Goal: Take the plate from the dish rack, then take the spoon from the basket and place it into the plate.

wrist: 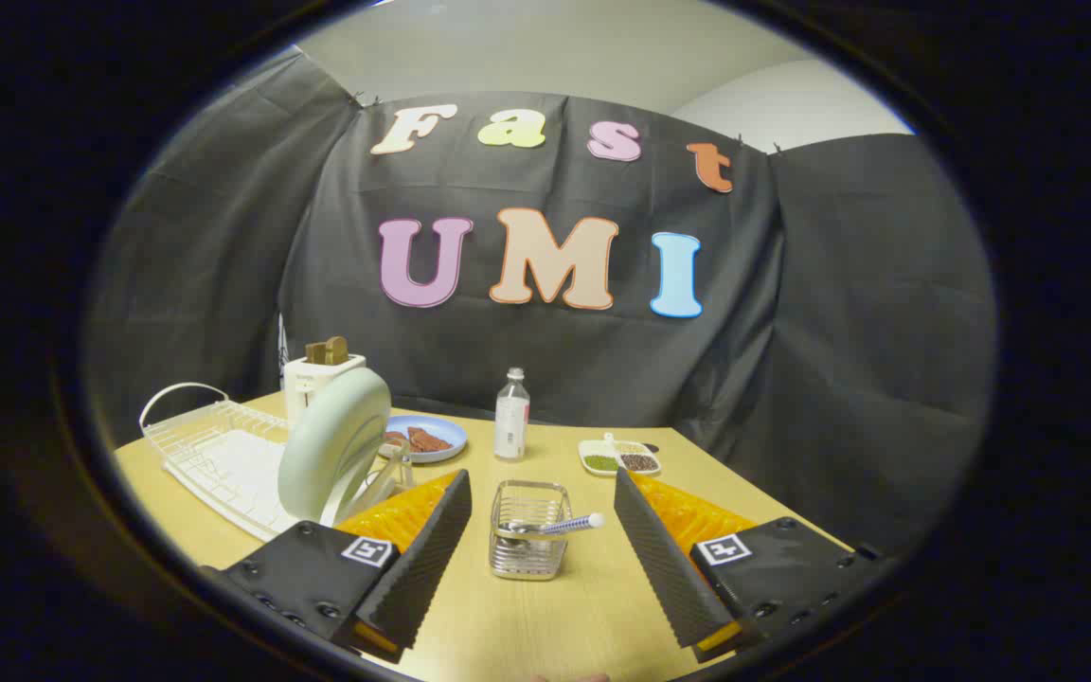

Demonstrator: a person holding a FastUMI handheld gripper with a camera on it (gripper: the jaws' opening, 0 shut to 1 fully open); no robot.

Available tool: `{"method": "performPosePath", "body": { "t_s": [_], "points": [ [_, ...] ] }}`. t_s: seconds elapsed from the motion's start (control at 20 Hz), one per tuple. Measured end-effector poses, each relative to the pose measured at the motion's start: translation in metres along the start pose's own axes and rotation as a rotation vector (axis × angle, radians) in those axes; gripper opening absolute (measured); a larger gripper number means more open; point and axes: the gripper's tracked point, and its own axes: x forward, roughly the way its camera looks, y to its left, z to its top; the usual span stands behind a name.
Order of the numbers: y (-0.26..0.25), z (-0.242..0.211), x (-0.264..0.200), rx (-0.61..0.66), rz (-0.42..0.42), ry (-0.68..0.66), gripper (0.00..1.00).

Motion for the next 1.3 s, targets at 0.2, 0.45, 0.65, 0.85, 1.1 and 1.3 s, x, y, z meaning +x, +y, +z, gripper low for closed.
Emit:
{"method": "performPosePath", "body": {
  "t_s": [0.2, 0.45, 0.65, 0.85, 1.1, 1.3],
  "points": [
    [0.002, 0.002, -0.001, 0.009, 0.006, -0.005, 1.00],
    [0.002, 0.002, 0.001, -0.005, 0.002, -0.014, 1.00],
    [0.003, 0.003, 0.002, 0.003, 0.003, -0.016, 1.00],
    [0.004, 0.012, 0.007, 0.012, -0.011, -0.011, 1.00],
    [0.016, 0.053, 0.025, -0.019, -0.060, 0.023, 1.00],
    [0.047, 0.120, 0.053, -0.025, -0.062, 0.030, 1.00]
  ]
}}
